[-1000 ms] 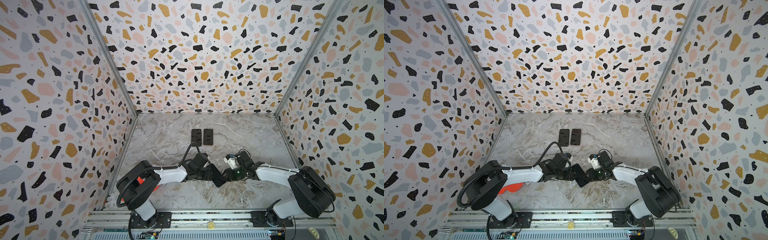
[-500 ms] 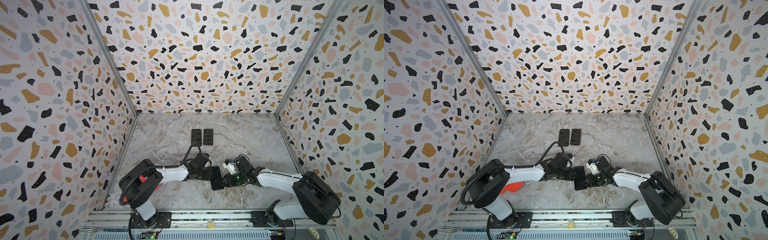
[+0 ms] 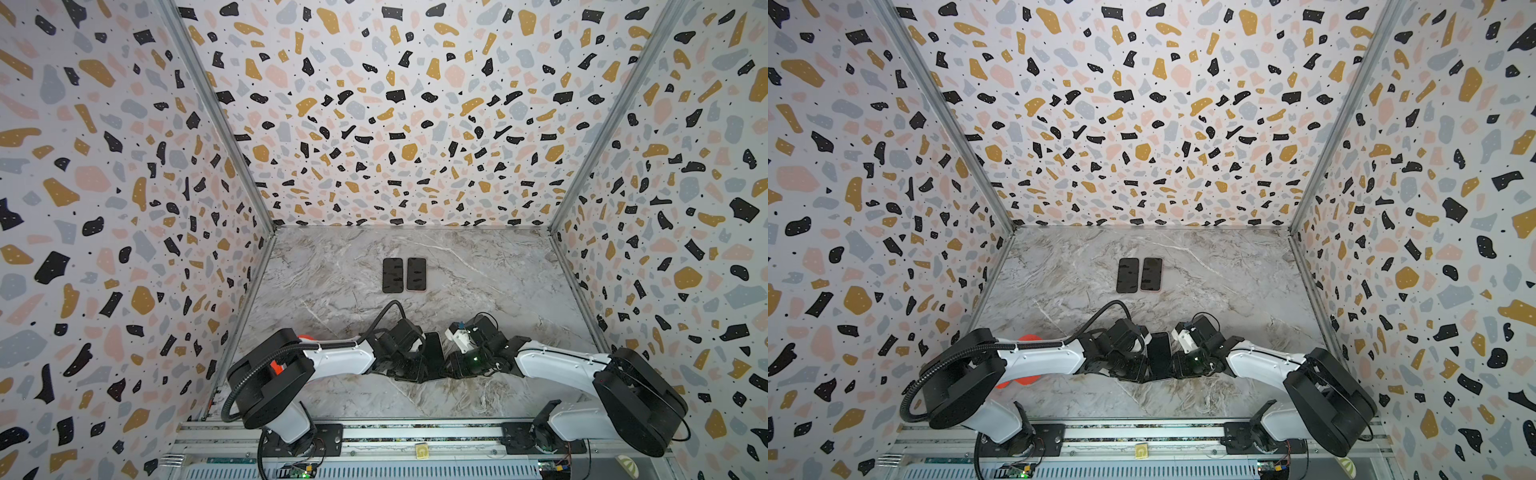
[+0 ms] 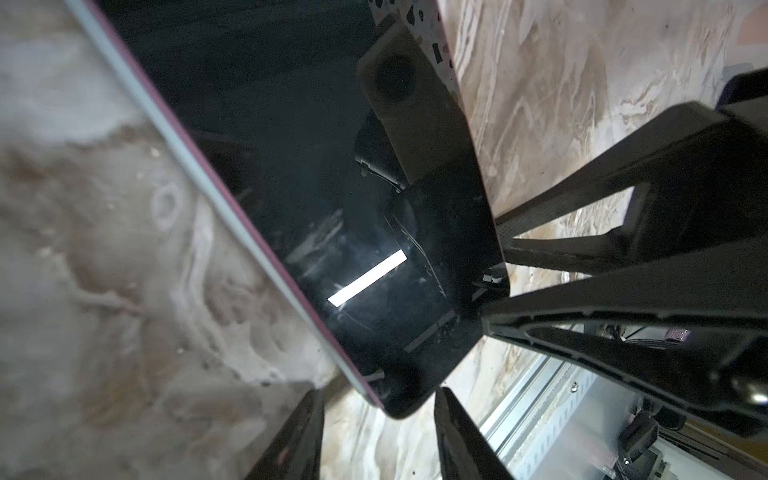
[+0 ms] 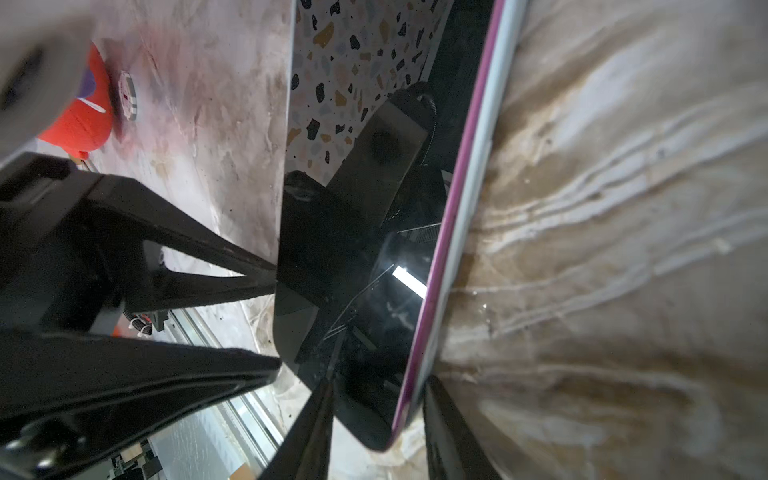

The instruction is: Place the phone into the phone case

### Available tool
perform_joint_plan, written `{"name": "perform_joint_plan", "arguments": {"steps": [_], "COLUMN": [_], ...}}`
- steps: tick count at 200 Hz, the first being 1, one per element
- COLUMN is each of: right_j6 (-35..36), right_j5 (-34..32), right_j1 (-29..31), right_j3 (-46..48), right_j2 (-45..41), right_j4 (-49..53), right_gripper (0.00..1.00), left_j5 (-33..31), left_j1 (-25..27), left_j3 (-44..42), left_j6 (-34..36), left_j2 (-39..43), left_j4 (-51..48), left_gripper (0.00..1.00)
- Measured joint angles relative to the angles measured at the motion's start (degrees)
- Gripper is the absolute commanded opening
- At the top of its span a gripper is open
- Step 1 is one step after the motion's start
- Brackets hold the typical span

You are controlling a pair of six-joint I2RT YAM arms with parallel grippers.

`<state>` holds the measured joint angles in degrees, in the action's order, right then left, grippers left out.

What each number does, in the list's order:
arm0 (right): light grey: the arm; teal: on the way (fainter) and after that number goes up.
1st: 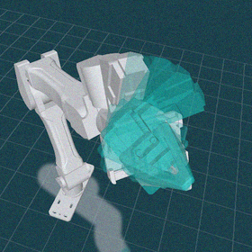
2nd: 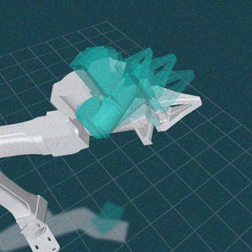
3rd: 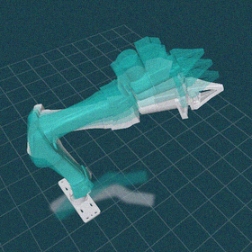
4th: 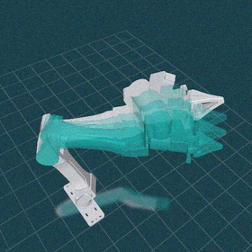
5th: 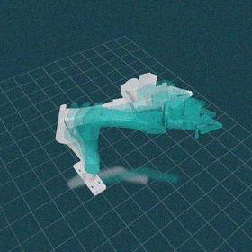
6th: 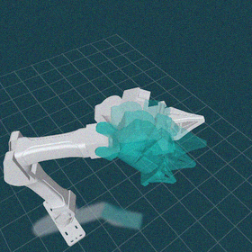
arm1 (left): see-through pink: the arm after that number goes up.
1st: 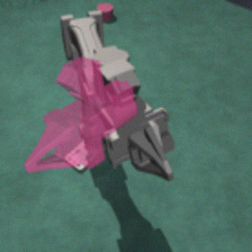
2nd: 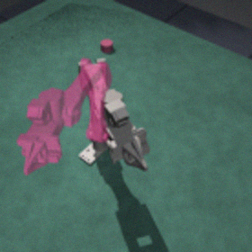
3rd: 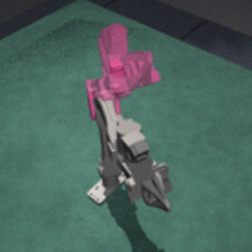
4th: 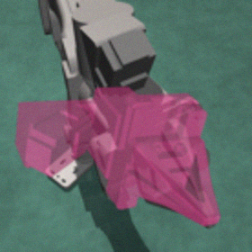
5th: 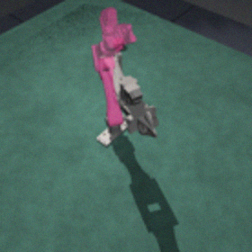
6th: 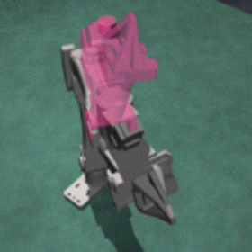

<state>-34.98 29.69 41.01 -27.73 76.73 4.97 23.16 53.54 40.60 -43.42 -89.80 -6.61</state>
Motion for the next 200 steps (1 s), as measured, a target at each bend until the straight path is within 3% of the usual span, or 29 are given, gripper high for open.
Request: {"name": "perform_joint_plan", "arguments": {"steps": [113, 200], "right_j6": [-2.5, -3.6], "right_j5": [-0.8, -1.9], "right_j1": [2.2, 3.1], "right_j3": [0.6, -0.4], "right_j2": [-0.2, 0.6], "right_j4": [-1.0, -0.3], "right_gripper": [0.36, 0.34], "left_j5": [2.1, 2.3], "left_j1": [-0.6, -1.0], "left_j3": [-1.6, -2.1], "left_j6": [-1.7, -1.5], "left_j2": [-0.2, -1.1], "left_j4": [2.4, 3.2], "left_gripper": [0.1, 0.05]}}
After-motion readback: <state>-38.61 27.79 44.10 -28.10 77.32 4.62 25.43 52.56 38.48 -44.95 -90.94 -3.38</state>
